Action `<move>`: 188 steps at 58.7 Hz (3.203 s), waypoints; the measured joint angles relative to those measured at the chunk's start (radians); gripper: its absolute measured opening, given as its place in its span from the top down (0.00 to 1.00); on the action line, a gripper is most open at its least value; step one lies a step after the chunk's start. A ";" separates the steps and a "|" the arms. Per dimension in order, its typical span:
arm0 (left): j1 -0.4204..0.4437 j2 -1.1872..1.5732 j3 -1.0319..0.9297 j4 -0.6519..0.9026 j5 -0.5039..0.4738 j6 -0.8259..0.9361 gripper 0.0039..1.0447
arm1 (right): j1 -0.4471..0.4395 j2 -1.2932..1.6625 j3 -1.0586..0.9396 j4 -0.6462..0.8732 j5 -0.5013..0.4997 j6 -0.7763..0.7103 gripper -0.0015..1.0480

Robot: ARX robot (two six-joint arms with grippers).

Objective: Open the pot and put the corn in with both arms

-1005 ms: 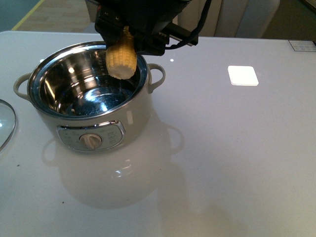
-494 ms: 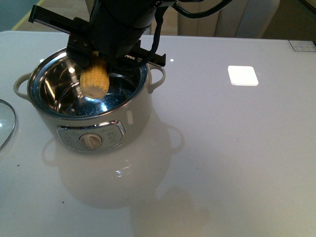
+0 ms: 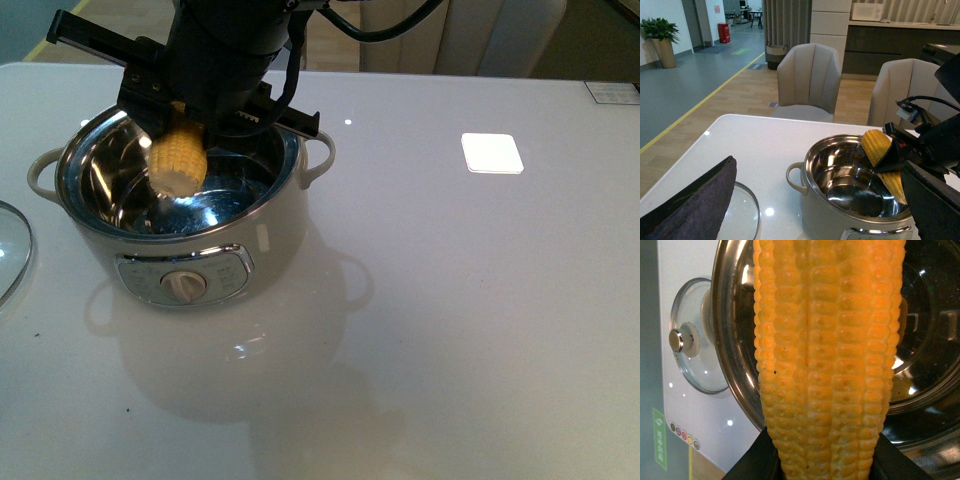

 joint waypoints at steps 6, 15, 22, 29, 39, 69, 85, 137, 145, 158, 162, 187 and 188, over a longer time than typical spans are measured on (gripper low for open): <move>0.000 0.000 0.000 0.000 0.000 0.000 0.06 | 0.000 0.010 0.000 -0.002 0.000 0.010 0.61; 0.000 0.000 0.000 0.000 0.000 0.000 0.06 | 0.000 0.013 0.000 -0.001 0.000 0.022 0.38; 0.000 0.000 0.000 0.000 0.000 0.000 0.06 | 0.000 0.013 0.000 0.003 -0.004 0.031 0.15; 0.000 0.000 0.000 0.000 0.000 0.000 0.06 | -0.002 0.011 -0.005 0.025 -0.004 0.040 0.09; 0.000 0.000 0.000 0.000 0.000 0.000 0.06 | -0.022 -0.054 -0.092 0.098 -0.013 0.066 0.08; 0.000 0.000 0.000 0.000 0.000 0.000 0.06 | -0.378 -0.669 -0.696 0.335 0.005 -0.080 0.08; 0.000 0.000 0.000 0.000 0.000 0.000 0.06 | -0.595 -0.990 -0.993 0.334 -0.023 -0.485 0.08; 0.000 0.000 0.000 0.000 0.000 0.000 0.06 | -1.017 -1.973 -1.644 0.561 -0.138 -0.698 0.63; 0.000 0.000 0.000 0.000 0.000 0.000 0.06 | -0.931 -2.037 -1.680 0.531 -0.052 -0.696 0.90; 0.000 0.000 0.000 0.000 0.000 0.000 0.06 | -0.808 -2.111 -1.709 0.489 0.095 -0.692 0.98; 0.000 0.000 0.000 0.000 0.000 0.000 0.06 | -0.737 -2.158 -1.712 0.432 0.146 -0.690 0.98; 0.000 0.000 0.000 -0.001 0.000 0.000 0.06 | -0.710 -2.310 -1.737 0.341 0.158 -0.690 0.98; 0.000 0.000 0.000 -0.001 0.000 0.000 0.06 | -0.710 -2.310 -1.737 0.341 0.158 -0.690 0.98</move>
